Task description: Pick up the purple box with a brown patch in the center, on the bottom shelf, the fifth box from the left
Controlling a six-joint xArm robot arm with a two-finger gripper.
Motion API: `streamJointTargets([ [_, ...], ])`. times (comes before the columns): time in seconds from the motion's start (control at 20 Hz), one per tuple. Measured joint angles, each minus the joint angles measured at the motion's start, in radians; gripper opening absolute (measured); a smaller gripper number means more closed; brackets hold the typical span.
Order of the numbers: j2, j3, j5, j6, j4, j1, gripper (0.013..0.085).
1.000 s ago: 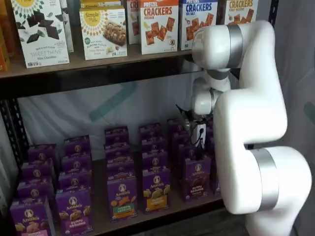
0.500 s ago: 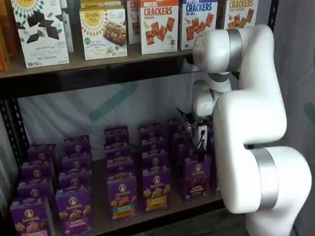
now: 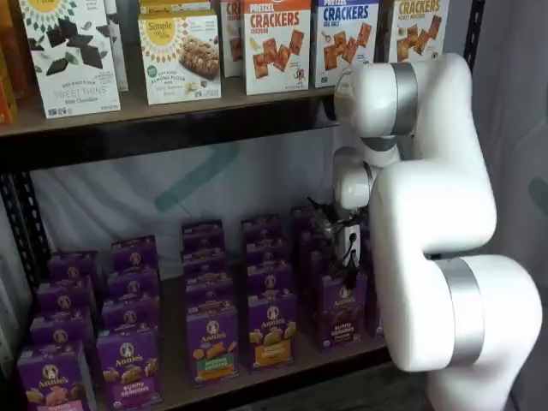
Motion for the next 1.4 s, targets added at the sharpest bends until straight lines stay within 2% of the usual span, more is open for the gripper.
streamJointTargets([
  [0.2,0.022,-0.014,-0.007,0.019,-0.018,0.003,0.0850],
  [0.55,0.057,-0.044,-0.011,0.014,-0.014,0.002,0.0850],
  [0.8,0.071,-0.051,-0.020,0.026,-0.032,-0.002,0.0850],
  [1.05,0.085,-0.062,-0.013,0.017,-0.024,-0.004,0.0850],
  [1.1,0.087,-0.065,-0.009,0.016,-0.022,-0.004,0.0810],
  [1.15,0.089,-0.069,-0.001,0.016,-0.021,-0.004,0.0810],
  [1.25,0.093,-0.072,0.005,0.014,-0.017,-0.002,0.0730],
  [1.4,0.096,-0.073,-0.001,0.003,-0.003,-0.001,0.0690],
])
